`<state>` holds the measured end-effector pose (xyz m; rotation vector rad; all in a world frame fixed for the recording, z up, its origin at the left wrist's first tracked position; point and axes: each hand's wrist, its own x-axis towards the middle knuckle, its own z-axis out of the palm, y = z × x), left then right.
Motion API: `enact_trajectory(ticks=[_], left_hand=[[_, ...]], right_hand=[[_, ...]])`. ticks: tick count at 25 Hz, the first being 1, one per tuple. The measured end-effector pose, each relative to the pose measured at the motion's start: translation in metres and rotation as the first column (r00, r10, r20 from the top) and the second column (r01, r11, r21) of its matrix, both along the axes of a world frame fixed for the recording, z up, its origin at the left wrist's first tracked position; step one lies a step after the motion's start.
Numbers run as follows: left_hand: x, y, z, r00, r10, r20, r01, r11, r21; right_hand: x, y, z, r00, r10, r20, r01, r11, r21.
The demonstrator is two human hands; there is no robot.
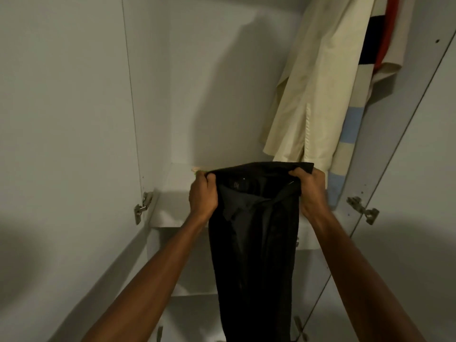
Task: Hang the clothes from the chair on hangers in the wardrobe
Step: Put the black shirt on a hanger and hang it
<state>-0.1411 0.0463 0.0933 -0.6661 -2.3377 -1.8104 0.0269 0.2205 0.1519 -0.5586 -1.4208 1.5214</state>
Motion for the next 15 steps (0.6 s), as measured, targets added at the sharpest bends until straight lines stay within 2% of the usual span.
enact_trajectory(ticks=[4, 9, 12, 15], left_hand=[[-0.041, 0.023, 0.040, 0.979, -0.010, -0.203, 0.022, 0.998, 0.058], [-0.106, 0.041, 0.100, 0.948, -0.066, -0.312, 0.092, 0.993, 0.068], [-0.145, 0.059, 0.116, 0.933, -0.076, -0.352, 0.069, 0.997, -0.034], [-0.185, 0.081, 0.105, 0.945, -0.037, -0.325, -0.008, 0.991, -0.137]], right_hand=[[-0.033, 0.031, 0.014, 0.997, -0.059, 0.043, 0.051, 0.984, 0.168], [-0.088, 0.072, 0.040, 0.999, 0.000, -0.035, 0.006, 0.983, 0.182], [-0.125, 0.093, 0.045, 0.999, 0.015, -0.041, -0.009, 0.990, 0.141], [-0.169, 0.119, 0.018, 0.998, 0.047, -0.050, -0.047, 0.999, 0.019]])
